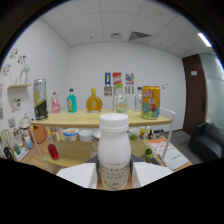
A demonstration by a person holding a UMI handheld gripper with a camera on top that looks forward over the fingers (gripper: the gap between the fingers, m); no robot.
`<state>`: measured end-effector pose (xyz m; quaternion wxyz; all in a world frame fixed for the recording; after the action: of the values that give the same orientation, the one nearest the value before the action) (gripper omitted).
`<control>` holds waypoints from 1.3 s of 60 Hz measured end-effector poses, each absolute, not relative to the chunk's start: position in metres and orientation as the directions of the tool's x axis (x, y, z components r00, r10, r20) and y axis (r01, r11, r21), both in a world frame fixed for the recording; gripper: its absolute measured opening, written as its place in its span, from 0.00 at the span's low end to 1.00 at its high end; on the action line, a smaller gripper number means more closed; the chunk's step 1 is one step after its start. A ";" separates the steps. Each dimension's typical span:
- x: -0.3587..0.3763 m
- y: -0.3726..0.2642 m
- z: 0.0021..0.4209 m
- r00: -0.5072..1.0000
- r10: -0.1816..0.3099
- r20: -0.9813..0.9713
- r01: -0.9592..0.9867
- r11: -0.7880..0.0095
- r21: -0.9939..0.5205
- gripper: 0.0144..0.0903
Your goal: Make me a cup of Mount Fuji.
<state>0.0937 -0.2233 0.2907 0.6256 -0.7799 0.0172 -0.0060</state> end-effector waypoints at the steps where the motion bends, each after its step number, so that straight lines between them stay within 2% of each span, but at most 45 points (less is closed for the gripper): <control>1: 0.097 -0.224 0.280 0.999 -0.035 -0.013 -0.021 -0.230 -0.973 0.43; 4: 0.107 -0.226 0.248 0.999 -0.045 -0.021 -0.033 -0.270 -0.962 0.44; 13: 0.128 -0.226 0.171 0.998 -0.038 -0.046 -0.056 -0.324 -0.944 0.44; 20: 0.135 -0.222 0.133 0.996 -0.030 -0.083 -0.088 -0.364 -0.927 0.44; 33: 0.140 -0.216 0.106 0.999 0.038 -0.026 -0.010 -0.375 -0.927 0.44; 39: 0.145 -0.214 0.105 0.989 0.081 0.126 0.146 -0.356 -0.923 0.44; 44: 0.142 -0.214 0.108 0.945 0.142 0.294 0.325 -0.334 -0.885 0.44; 50: 0.133 -0.214 0.116 0.827 0.230 0.513 0.560 -0.268 -0.784 0.44; 59: 0.127 -0.213 0.118 0.544 0.299 0.784 0.839 -0.214 -0.500 0.44; 67: 0.128 -0.209 0.124 0.243 0.310 0.919 0.967 -0.153 -0.204 0.43; 73: 0.131 -0.205 0.125 0.065 0.327 0.943 0.989 -0.144 -0.018 0.43; 78: 0.129 -0.202 0.130 -0.092 0.317 0.944 0.986 -0.106 0.131 0.43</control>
<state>0.1285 -0.2020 0.1296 0.3533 -0.5739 -0.5675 -0.4730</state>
